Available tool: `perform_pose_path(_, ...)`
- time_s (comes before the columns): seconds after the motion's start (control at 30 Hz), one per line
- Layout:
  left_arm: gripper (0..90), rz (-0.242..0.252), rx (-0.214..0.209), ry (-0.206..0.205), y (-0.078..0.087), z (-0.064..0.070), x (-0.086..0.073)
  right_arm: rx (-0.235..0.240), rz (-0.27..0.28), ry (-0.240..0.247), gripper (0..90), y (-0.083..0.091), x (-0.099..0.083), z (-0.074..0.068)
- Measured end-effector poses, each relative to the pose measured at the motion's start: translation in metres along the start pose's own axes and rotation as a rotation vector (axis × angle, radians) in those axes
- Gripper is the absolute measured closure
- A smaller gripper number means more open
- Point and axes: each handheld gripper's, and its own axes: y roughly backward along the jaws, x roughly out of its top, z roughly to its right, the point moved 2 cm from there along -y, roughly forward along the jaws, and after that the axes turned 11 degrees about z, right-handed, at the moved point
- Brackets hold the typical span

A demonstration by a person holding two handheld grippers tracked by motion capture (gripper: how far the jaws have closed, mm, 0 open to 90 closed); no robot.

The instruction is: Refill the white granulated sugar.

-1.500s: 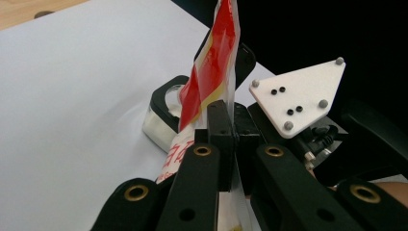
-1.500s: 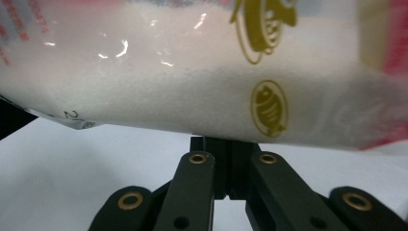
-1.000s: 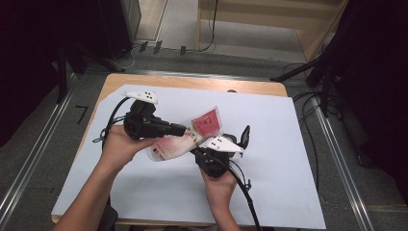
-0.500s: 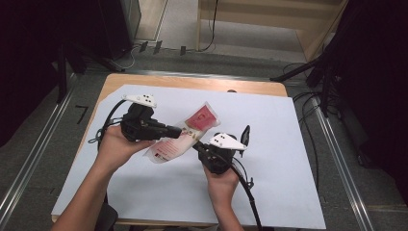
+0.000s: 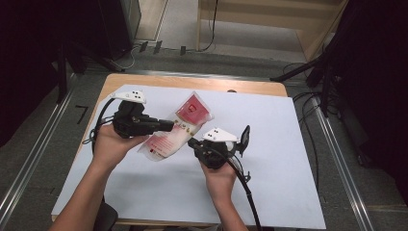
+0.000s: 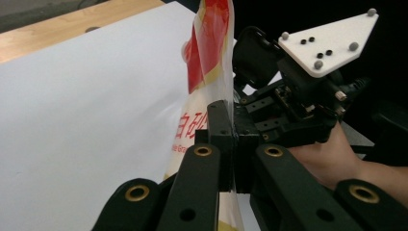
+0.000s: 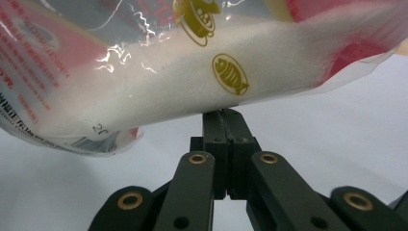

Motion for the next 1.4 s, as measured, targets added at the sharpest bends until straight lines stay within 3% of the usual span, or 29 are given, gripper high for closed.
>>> perform_pose_path(0.3, 90.0, 0.047, 0.017, 0.026, 0.006, -0.01, 0.001, 0.063, -0.015, -0.019, 88.3, 0.01, 0.008, 0.002)
perform_pose_path(0.5, 90.0, 0.074, 0.038, 0.052, 0.01, -0.024, 0.0, 0.1, -0.055, 0.017, 81.8, 0.019, 0.013, 0.008)
perform_pose_path(0.6, 90.0, 0.081, 0.052, 0.059, 0.01, -0.031, 0.0, 0.145, -0.075, 0.023, 78.8, 0.022, 0.012, 0.01)
perform_pose_path(0.67, 90.0, 0.083, 0.063, 0.052, 0.01, -0.036, 0.0, 0.194, -0.075, -0.024, 75.7, 0.024, 0.012, 0.012)
perform_pose_path(0.7, 90.0, 0.084, 0.072, 0.046, 0.009, -0.039, 0.001, 0.204, -0.074, -0.024, 74.2, 0.025, 0.012, 0.013)
perform_pose_path(0.9, 90.0, 0.095, 0.074, 0.051, 0.003, -0.051, 0.002, 0.213, -0.076, 0.046, 65.0, 0.034, 0.016, 0.017)
perform_pose_path(1.0, 90.0, 0.098, 0.078, 0.053, -0.002, -0.057, 0.001, 0.247, -0.083, 0.048, 58.6, 0.037, 0.015, 0.019)
perform_pose_path(1.17, 90.0, 0.099, 0.055, 0.029, -0.012, -0.063, -0.001, 0.268, -0.077, 0.094, 55.7, 0.046, 0.014, 0.021)
perform_pose_path(1.4, 90.0, 0.104, 0.053, 0.026, -0.027, -0.075, 0.001, 0.298, -0.086, 0.094, 54.9, 0.053, 0.009, 0.026)
